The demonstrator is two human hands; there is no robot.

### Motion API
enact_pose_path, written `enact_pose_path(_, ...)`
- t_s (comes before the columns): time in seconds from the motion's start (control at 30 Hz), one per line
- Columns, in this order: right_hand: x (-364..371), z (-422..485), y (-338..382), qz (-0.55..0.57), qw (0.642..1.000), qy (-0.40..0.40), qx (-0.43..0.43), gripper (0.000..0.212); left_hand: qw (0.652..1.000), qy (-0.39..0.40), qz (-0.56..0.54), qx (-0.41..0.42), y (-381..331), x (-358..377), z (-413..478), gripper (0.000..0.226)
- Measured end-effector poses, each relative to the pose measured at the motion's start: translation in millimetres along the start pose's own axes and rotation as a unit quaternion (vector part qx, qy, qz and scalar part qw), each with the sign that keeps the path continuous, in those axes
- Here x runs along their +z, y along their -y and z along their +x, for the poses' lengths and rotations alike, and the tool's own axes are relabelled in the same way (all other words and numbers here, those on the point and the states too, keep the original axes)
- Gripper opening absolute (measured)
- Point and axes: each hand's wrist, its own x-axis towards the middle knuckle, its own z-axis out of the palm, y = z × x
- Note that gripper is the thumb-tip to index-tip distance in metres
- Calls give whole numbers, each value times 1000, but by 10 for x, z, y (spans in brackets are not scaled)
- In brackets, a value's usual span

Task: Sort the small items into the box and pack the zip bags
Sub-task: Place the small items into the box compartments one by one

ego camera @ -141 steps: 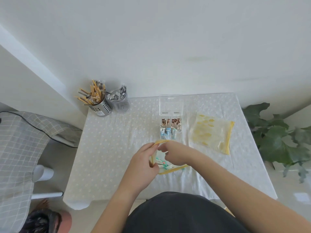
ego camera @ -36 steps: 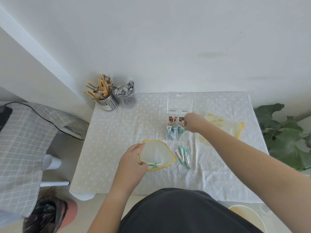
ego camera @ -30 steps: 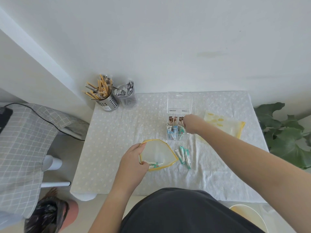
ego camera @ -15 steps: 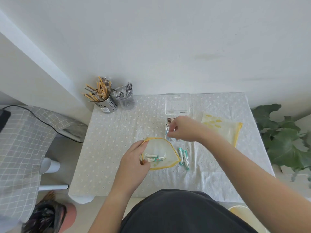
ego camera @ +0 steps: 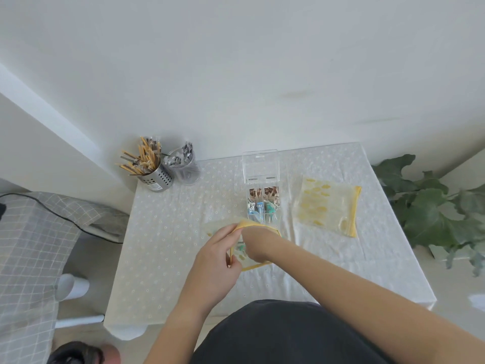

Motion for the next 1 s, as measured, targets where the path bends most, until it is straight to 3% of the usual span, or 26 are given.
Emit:
enact_pose_path(0.1, 61, -18, 52, -56, 998, 14, -19, 37, 1000, 14, 1, 8, -15, 74, -45, 71)
enact_pose_path(0.2, 188, 40, 74, -106, 994, 13, -25, 30, 1000, 18, -1, 10, -15, 96, -70, 70)
enact_pose_path(0.27, 249, 42, 64, -104, 994, 12, -14, 16, 1000, 13, 2, 9, 1, 103, -73, 69)
enact_pose_path(0.37, 272, 5, 18, -79, 997, 1, -8, 21, 1000, 9, -4, 18, -26, 119, -120, 70)
enact_pose_path(0.5, 306, -69, 0, -78, 997, -15, 11, 11, 1000, 9, -4, 25, -44, 123, -149, 72)
enact_pose_path(0.63, 391, -90, -11, -76, 996, -34, 25, 12, 1000, 13, 1, 24, -43, 133, -163, 72)
enact_pose_path(0.77, 405, -84, -10, -65, 997, -29, 24, 29, 999, 16, 1, 34, -48, 139, -181, 74)
enact_pose_path(0.93, 353, -64, -9, -13, 998, 67, 19, 15, 999, 7, 17, 30, -1, 147, -186, 70)
enact_pose_path(1.0, 300, -98, -40, 19, 993, 116, -2, 36, 999, 5, 22, 32, 9, 151, -189, 69)
